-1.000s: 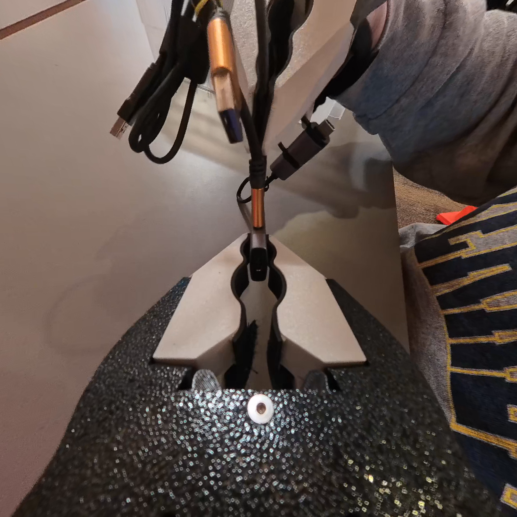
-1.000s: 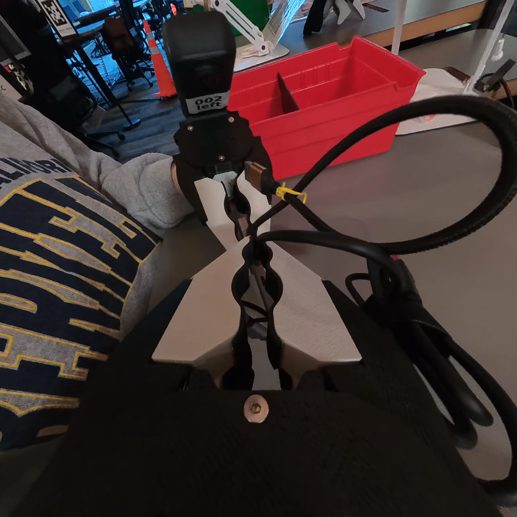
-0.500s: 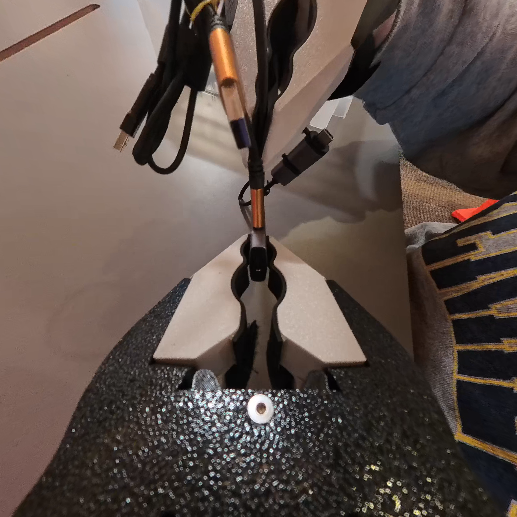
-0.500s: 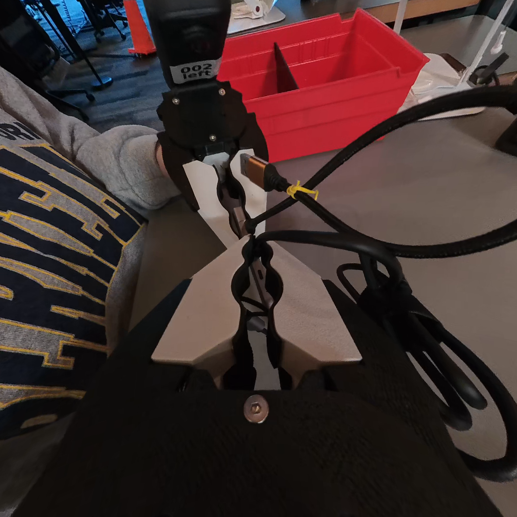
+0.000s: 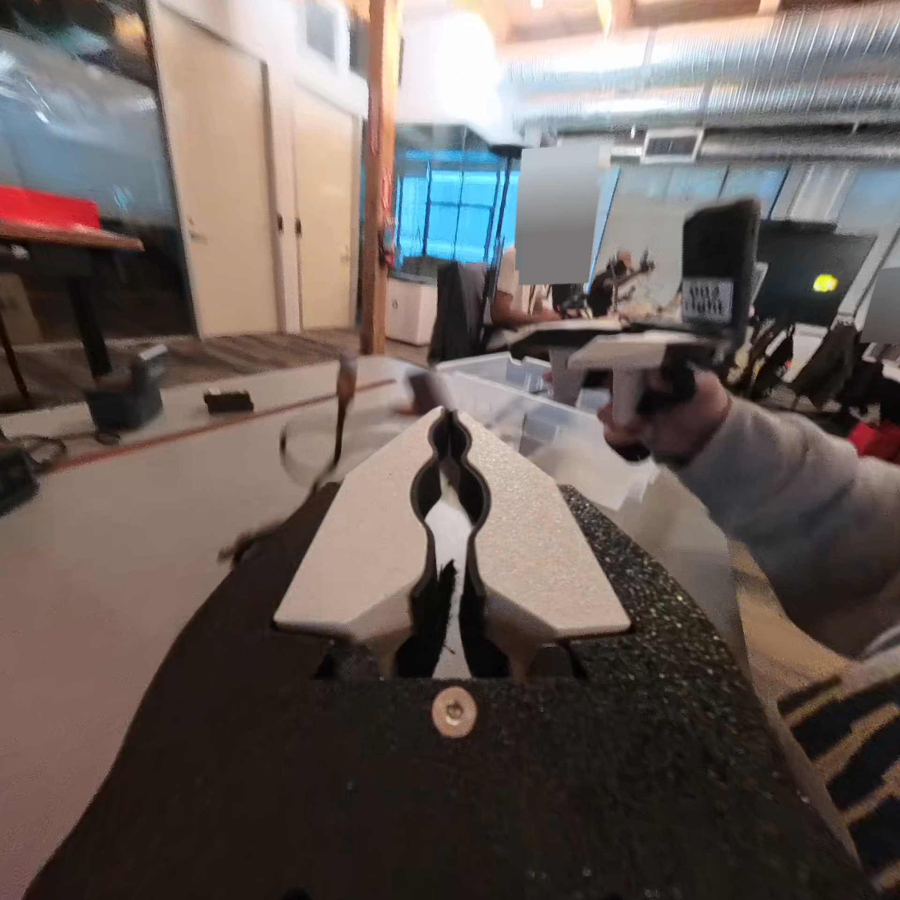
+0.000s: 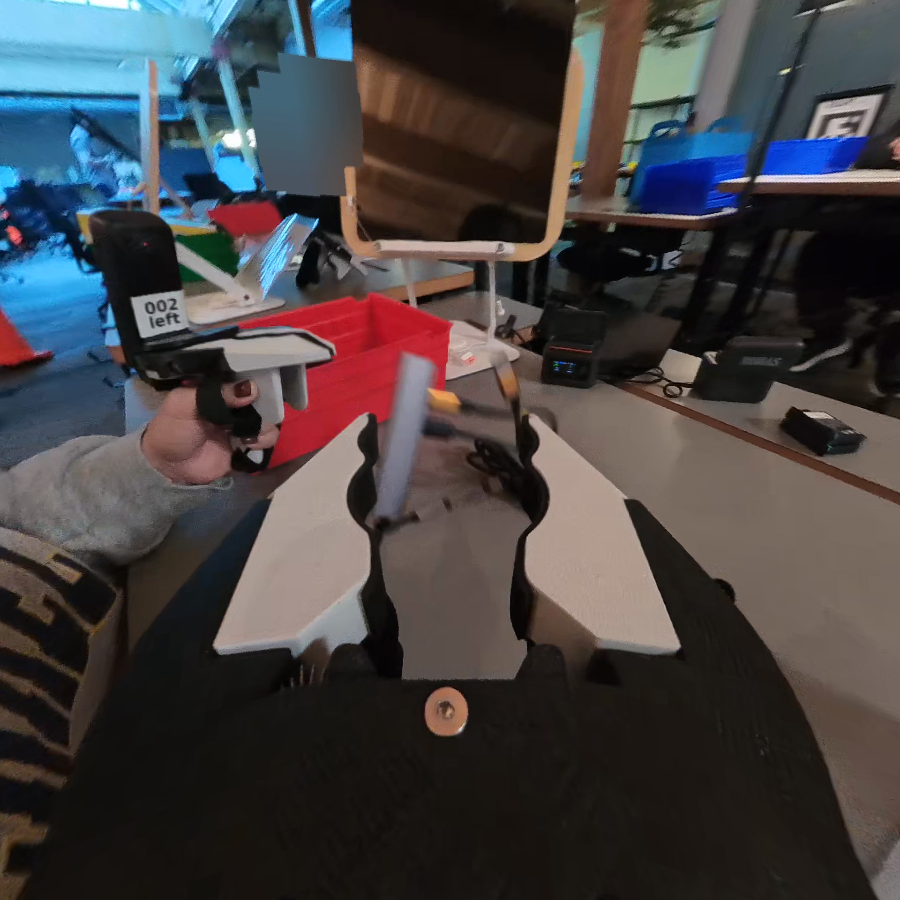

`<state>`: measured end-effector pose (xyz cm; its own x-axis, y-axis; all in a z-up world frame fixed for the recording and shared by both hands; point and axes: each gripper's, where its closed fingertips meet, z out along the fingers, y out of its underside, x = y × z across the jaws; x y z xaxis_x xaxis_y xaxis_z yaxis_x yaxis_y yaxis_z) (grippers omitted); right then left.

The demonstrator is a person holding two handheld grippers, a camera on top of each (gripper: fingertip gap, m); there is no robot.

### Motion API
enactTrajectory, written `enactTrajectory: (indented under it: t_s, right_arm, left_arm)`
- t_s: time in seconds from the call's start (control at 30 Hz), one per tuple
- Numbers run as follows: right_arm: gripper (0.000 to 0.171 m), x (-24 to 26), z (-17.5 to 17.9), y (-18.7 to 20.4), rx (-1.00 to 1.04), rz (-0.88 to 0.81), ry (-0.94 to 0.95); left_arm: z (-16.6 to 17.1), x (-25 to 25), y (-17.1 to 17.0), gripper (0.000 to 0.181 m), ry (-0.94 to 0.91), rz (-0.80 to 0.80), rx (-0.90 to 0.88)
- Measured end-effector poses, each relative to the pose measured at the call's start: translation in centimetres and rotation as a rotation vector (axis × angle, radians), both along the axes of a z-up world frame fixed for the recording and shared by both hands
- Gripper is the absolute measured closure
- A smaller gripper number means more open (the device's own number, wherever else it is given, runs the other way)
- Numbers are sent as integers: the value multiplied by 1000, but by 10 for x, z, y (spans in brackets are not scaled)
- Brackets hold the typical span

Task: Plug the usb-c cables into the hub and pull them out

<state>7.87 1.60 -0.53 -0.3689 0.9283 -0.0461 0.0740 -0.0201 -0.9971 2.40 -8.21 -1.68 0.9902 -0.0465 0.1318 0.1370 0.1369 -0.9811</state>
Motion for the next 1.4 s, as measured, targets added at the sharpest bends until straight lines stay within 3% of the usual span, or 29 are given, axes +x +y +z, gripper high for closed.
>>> enactTrajectory:
  t_s: [0.1, 0.27, 0.37, 0.5, 0.63, 0.8, 0.87, 0.9, 1.13, 1.23, 1.4]
  right_arm:
    - [113, 1, -23, -16, 45, -13, -51]
    - [109, -19, -104, -27, 143, -76, -410]
    - [103, -43, -112, -43, 107, -96, -396]
    - [103, -67, -122, -54, 252, -193, -387]
    - [115, -80, -138, -56, 435, -239, -393]
    - [125, -81, -171, -63, 508, -174, -497]
    - [146, -79, -176, -71, 491, -120, -539]
    - [149, -79, -179, -72, 480, -109, -552]
    - [150, -71, -162, -56, 594, -114, -493]
    - [150, -63, -128, -41, 613, -162, -394]
    - [150, -37, -46, 10, 880, -336, -209]
  left_arm:
    - [1, -7, 8, 181, 22, 29, -45]
    - [-30, -7, 27, 181, -17, 19, -181]
    - [-47, -15, 30, 181, -25, 94, -253]
    - [-69, -7, 42, 181, -70, 34, -346]
    - [-64, 14, 48, 181, -10, -67, -325]
    - [-47, -1, 32, 181, 55, 56, -246]
    - [-45, -7, 26, 181, 42, 80, -225]
    - [-45, -11, 23, 181, 35, 95, -211]
    - [-44, -21, 8, 181, 62, 187, -122]
    - [-44, -22, 5, 181, 49, 187, -108]
    - [-46, -19, 6, 181, 29, 158, -113]
